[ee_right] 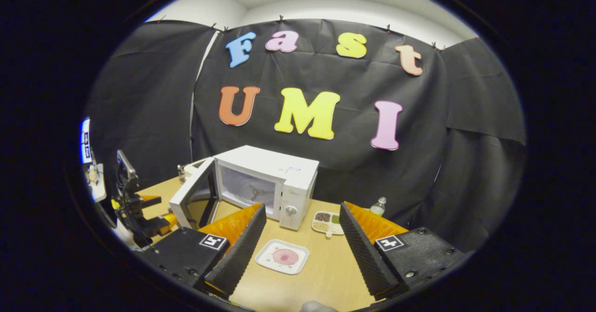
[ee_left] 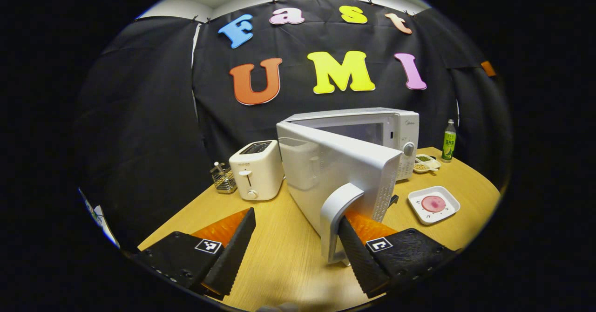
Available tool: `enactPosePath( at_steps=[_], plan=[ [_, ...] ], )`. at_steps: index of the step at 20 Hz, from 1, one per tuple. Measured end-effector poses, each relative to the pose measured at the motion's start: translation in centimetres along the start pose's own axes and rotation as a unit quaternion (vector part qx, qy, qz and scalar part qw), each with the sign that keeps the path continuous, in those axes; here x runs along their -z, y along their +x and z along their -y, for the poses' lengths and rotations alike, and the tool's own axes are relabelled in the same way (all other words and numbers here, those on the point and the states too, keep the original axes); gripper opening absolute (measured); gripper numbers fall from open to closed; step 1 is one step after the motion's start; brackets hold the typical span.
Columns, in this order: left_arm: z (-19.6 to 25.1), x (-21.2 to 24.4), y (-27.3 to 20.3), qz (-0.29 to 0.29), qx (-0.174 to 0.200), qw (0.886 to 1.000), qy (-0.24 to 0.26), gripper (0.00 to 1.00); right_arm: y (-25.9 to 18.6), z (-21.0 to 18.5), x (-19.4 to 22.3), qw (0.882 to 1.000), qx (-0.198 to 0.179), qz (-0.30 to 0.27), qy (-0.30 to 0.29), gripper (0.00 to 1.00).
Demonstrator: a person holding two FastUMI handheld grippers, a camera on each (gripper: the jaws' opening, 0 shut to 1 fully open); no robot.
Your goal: Open the microwave oven with the left hand, put the food in, and close the microwave oven.
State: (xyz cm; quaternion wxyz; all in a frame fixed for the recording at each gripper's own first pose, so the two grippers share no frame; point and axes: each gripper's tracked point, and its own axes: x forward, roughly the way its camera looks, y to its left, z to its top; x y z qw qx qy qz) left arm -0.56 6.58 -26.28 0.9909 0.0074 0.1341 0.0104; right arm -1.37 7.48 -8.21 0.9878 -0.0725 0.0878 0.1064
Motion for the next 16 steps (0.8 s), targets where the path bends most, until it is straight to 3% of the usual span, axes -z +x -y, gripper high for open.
enactPosePath(
  at_steps=[5,11,12,16],
  plan=[
    [-3.0,0.9,-0.6,-0.019,0.008,0.999,-0.025,0.97,1.2,-2.8,3.3,0.999,-0.023,-0.039,0.011,1.0],
    [-4.4,1.4,-1.0,-0.023,0.03,0.999,-0.039,0.97,1.9,-4.5,3.7,0.998,-0.033,-0.052,0.023,1.0],
    [-4.9,1.4,-1.3,-0.018,0.029,0.999,-0.038,0.97,1.9,-4.6,3.5,0.998,-0.033,-0.051,0.022,0.96],
    [-7.8,2.2,-1.4,-0.023,0.009,0.998,-0.057,0.97,2.5,-4.9,3.6,0.998,-0.033,-0.053,0.019,1.0]
  ],
)
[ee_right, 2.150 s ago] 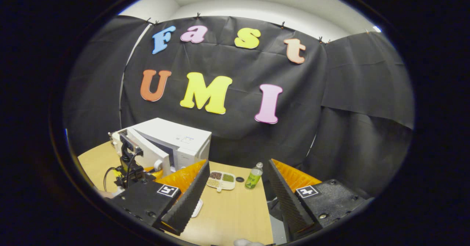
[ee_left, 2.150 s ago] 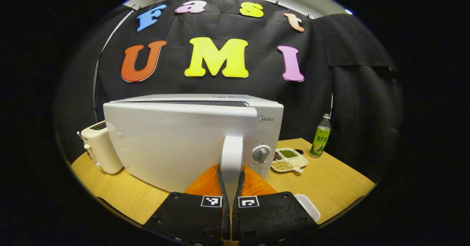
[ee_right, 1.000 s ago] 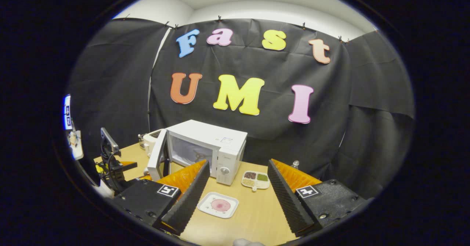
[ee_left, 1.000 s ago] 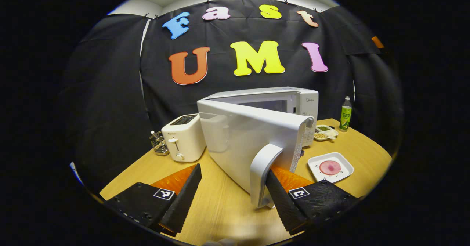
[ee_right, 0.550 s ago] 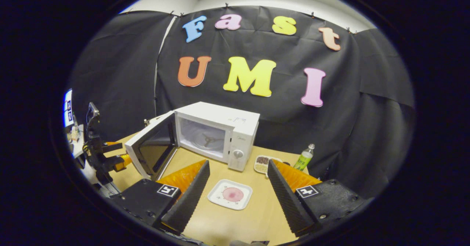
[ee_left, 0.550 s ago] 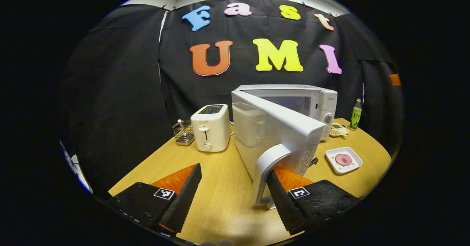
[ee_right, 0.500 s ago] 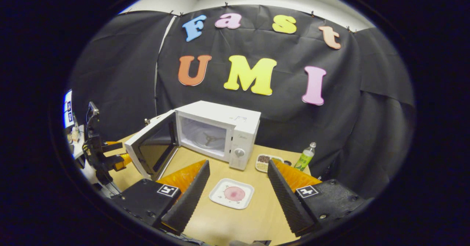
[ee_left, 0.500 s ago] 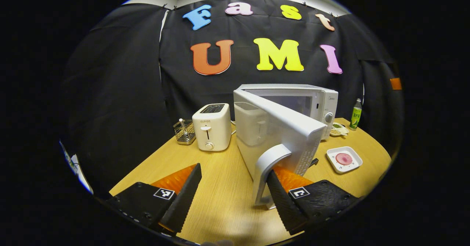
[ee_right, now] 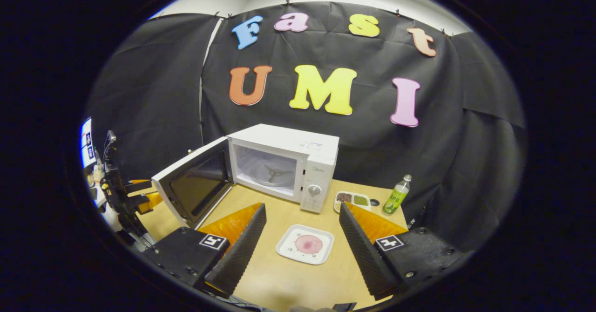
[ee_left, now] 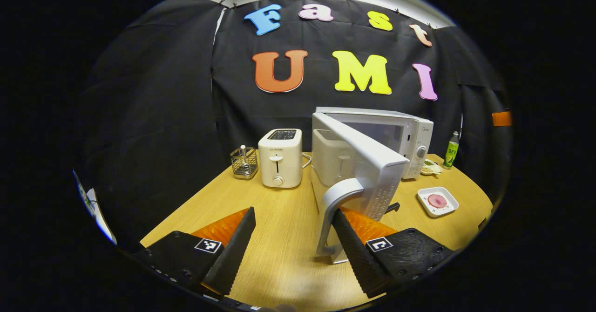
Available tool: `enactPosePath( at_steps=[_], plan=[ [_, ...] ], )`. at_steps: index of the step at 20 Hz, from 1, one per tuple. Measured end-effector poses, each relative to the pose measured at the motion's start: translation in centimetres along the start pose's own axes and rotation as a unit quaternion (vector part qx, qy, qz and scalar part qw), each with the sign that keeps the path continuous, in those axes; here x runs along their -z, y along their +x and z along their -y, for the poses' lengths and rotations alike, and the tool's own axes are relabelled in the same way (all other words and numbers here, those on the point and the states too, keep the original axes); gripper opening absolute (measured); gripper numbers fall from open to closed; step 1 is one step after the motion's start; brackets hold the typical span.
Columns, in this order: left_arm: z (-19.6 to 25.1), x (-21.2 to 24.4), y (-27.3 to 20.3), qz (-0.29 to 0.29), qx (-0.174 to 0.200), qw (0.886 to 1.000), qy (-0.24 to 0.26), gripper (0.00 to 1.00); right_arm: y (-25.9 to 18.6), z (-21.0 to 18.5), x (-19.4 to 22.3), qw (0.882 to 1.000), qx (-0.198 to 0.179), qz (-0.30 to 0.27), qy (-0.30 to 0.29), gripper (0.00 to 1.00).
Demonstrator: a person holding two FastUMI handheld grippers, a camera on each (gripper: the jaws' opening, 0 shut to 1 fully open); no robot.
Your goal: Open the microwave oven with the left hand, put the food in, and close the microwave oven.
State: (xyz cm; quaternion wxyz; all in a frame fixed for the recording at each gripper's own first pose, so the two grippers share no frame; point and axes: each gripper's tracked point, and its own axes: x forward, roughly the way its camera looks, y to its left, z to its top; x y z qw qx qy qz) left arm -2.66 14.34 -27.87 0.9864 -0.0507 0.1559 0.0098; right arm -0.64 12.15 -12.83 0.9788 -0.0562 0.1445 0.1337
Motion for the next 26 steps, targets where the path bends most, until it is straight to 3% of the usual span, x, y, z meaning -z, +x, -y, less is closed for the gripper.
enactPosePath(
  at_steps=[5,11,14,18,19,22,23,24,25,26],
  plan=[
    [-2.5,0.2,-1.4,-0.004,-0.032,0.999,0.041,0.98,1.8,1.2,2.7,0.999,0.006,-0.03,0.01,1.0],
    [-3.3,-0.3,-5.0,-0.01,-0.064,0.997,0.036,0.97,6.8,4.5,10.1,0.993,0.01,-0.112,0.035,0.96],
    [-0.5,-2.7,-7.0,0.006,-0.061,0.998,0.019,0.96,10.1,5.9,15.5,0.98,-0.005,-0.185,0.074,0.87],
    [4.9,-6.9,-8.8,0.035,-0.052,0.998,0.013,0.96,13.4,6.8,21.5,0.951,-0.037,-0.269,0.151,0.74],
    [6.2,-7.8,-8.8,0.041,-0.049,0.998,0.012,0.96,14.1,6.9,22.7,0.943,-0.046,-0.285,0.165,0.58],
    [10.1,-10.7,-9.4,0.06,-0.045,0.997,0.024,0.96,16.2,6.8,24.4,0.927,-0.078,-0.313,0.192,0.51],
    [11.0,-11.4,-9.5,0.063,-0.049,0.996,0.034,0.96,16.8,6.5,24.6,0.923,-0.092,-0.317,0.198,0.59],
    [11.9,-11.7,-9.5,0.062,-0.053,0.996,0.041,0.96,17.4,6.5,24.7,0.919,-0.1,-0.323,0.202,0.44],
    [12.7,-12.0,-9.5,0.061,-0.055,0.996,0.043,1.0,18.0,6.5,24.9,0.916,-0.105,-0.328,0.206,0.36],
    [13.5,-12.3,-9.6,0.06,-0.059,0.995,0.045,0.96,18.5,6.5,25.2,0.911,-0.107,-0.336,0.213,0.34]
  ],
)
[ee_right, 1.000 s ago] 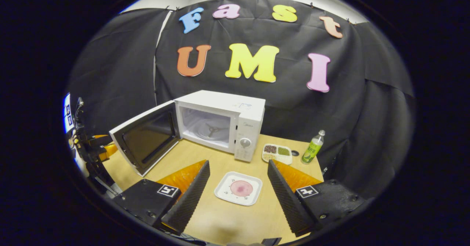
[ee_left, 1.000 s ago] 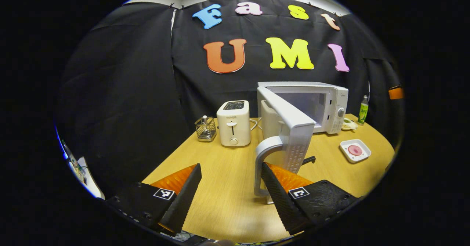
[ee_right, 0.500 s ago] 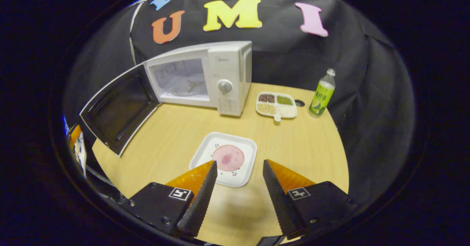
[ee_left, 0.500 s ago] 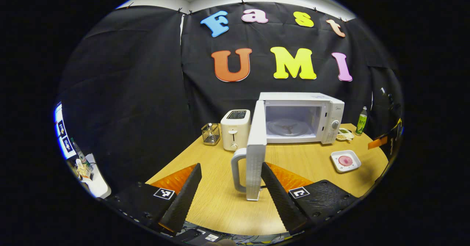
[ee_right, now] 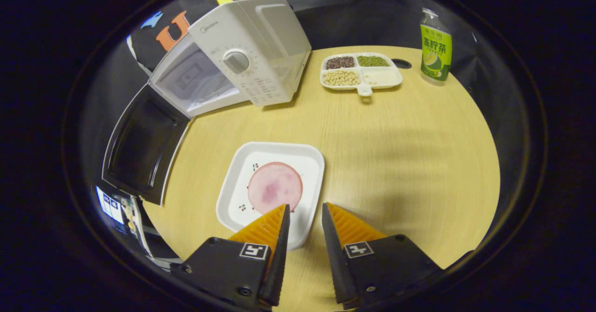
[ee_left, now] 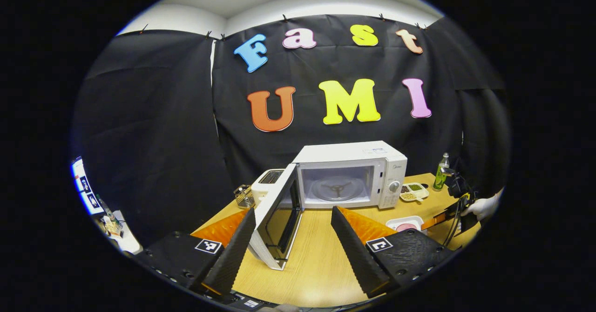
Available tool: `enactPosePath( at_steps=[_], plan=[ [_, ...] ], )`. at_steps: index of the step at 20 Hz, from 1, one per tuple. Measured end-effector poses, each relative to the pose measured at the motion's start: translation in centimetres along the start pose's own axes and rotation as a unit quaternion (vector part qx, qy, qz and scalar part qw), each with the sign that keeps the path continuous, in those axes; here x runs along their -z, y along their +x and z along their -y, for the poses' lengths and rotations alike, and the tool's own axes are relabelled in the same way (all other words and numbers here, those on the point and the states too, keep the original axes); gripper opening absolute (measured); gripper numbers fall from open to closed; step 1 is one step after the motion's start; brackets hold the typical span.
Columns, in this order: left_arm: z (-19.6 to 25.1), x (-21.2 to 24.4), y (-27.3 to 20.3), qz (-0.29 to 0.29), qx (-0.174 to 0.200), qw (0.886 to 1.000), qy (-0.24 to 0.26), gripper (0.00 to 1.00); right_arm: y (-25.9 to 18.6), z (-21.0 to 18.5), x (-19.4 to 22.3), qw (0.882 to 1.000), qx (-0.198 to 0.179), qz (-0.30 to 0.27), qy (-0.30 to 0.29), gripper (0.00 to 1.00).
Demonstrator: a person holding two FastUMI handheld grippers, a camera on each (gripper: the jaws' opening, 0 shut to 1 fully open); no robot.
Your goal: Open the microwave oven with the left hand, put the food in, and close the microwave oven.
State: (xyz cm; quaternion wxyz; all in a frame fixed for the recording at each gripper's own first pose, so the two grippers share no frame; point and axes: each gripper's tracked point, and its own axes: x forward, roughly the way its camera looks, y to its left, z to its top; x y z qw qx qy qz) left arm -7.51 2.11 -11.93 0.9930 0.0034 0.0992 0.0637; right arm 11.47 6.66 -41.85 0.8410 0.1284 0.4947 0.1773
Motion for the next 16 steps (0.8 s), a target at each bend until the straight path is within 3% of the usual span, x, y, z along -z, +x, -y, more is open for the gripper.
enactPosePath(
  at_steps=[2,3,4,5,6,7,11,13,16],
  plan=[
    [1.3,-0.7,-0.4,0.0,-0.003,1.0,0.001,0.96,0.8,-0.1,0.1,1.0,-0.012,-0.018,0.018,0.27],
    [1.9,-0.7,-0.3,-0.001,0.0,1.0,0.001,0.96,0.9,0.0,0.1,0.999,-0.015,-0.023,0.025,0.33],
    [2.5,-0.6,-0.3,-0.004,0.005,1.0,0.002,0.97,1.1,0.2,-0.1,0.999,-0.01,-0.027,0.027,0.19],
    [2.8,-0.7,-0.2,-0.005,0.009,1.0,0.005,0.97,1.2,0.4,-0.1,0.999,-0.004,-0.028,0.027,0.26],
    [3.0,-0.8,0.0,-0.004,0.013,1.0,0.009,0.97,1.2,0.8,-0.1,0.999,0.004,-0.033,0.028,0.22],
    [3.0,-0.9,0.3,-0.002,0.017,1.0,0.012,0.96,1.2,0.9,0.0,0.999,0.012,-0.038,0.034,0.1],
    [3.1,-1.6,1.9,0.01,0.048,0.999,0.015,0.97,1.4,0.4,0.0,0.997,0.01,-0.05,0.058,0.04],
    [2.9,-1.7,2.5,0.016,0.065,0.998,0.019,0.97,0.9,-0.3,-0.2,0.996,0.002,-0.035,0.079,0.0],
    [2.6,-1.5,2.9,0.016,0.091,0.995,0.031,0.96,-0.7,-2.1,-1.5,0.996,-0.004,0.008,0.087,0.04]
  ],
)
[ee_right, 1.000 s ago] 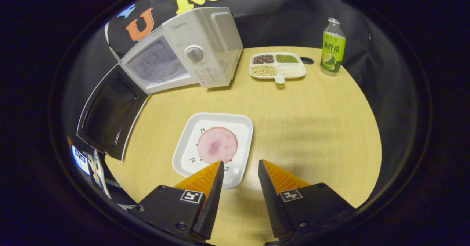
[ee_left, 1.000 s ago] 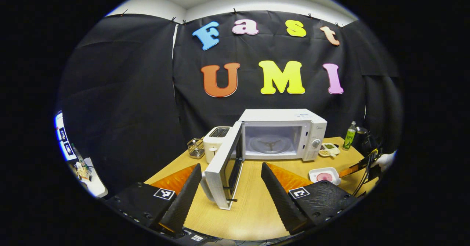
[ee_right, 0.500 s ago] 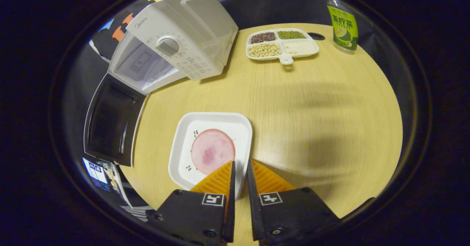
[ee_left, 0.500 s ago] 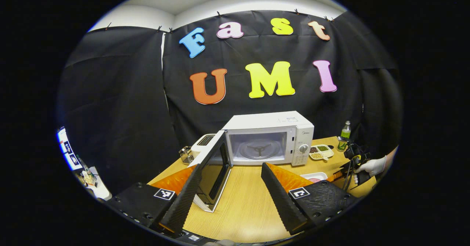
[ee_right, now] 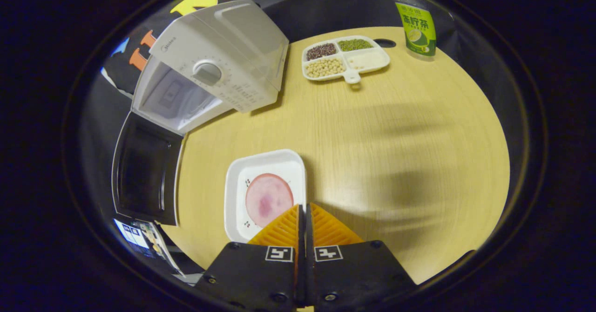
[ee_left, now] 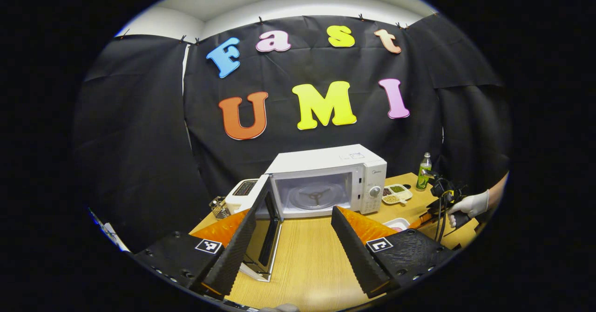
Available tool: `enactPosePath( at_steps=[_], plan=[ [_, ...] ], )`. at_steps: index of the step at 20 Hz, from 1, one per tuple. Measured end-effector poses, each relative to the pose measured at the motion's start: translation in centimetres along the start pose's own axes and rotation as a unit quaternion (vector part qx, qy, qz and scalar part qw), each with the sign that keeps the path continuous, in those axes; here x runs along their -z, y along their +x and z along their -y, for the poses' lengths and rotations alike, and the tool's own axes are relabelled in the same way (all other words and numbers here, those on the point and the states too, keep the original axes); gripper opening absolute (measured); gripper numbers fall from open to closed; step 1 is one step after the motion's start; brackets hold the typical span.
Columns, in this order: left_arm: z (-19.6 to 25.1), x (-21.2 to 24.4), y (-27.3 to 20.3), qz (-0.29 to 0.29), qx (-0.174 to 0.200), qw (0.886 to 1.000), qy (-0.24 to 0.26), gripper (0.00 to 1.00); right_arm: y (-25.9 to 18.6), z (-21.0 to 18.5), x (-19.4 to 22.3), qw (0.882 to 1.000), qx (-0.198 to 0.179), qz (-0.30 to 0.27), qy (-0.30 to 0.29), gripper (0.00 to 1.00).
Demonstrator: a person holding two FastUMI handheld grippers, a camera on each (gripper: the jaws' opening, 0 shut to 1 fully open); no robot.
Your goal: Open the microwave oven with the left hand, put the food in, and close the microwave oven.
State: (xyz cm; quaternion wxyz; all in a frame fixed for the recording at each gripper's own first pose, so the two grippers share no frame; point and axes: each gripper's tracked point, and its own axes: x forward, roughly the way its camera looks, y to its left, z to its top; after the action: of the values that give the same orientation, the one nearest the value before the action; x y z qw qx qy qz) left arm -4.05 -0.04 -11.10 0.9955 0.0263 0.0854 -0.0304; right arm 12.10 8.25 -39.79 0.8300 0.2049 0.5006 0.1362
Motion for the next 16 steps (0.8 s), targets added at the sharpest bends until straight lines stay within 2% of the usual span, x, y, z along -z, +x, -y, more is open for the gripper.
enactPosePath(
  at_steps=[1,2,3,4,7,11,13,16],
  plan=[
    [-0.2,-0.1,0.0,0.001,0.008,1.0,0.007,0.97,-0.3,-0.9,-0.1,1.0,-0.005,0.009,0.001,0.0],
    [-0.5,-0.2,0.1,0.003,0.015,1.0,0.01,0.97,-0.5,-2.0,-0.4,1.0,-0.013,0.025,0.009,0.04],
    [-0.9,-0.3,0.1,0.003,0.021,1.0,0.009,0.97,-0.6,-3.3,-0.5,0.999,-0.02,0.035,0.013,0.0],
    [-1.2,-0.4,0.0,0.003,0.025,1.0,0.005,0.96,-0.6,-4.6,-0.8,0.998,-0.031,0.05,0.022,0.04],
    [-2.6,-0.6,-0.3,0.003,0.025,1.0,-0.005,0.97,0.1,-9.0,-2.0,0.991,-0.066,0.095,0.069,0.04],
    [-4.8,-0.2,-1.2,-0.007,0.019,1.0,-0.002,0.96,1.4,-15.4,-4.6,0.97,-0.115,0.175,0.123,0.04],
    [-5.7,0.6,-1.5,-0.018,0.016,1.0,-0.007,0.97,2.3,-18.0,-6.1,0.958,-0.122,0.216,0.143,0.04],
    [-6.9,1.7,-1.7,-0.033,0.016,0.999,-0.02,0.97,3.8,-21.4,-8.5,0.934,-0.126,0.273,0.194,0.04]
  ],
)
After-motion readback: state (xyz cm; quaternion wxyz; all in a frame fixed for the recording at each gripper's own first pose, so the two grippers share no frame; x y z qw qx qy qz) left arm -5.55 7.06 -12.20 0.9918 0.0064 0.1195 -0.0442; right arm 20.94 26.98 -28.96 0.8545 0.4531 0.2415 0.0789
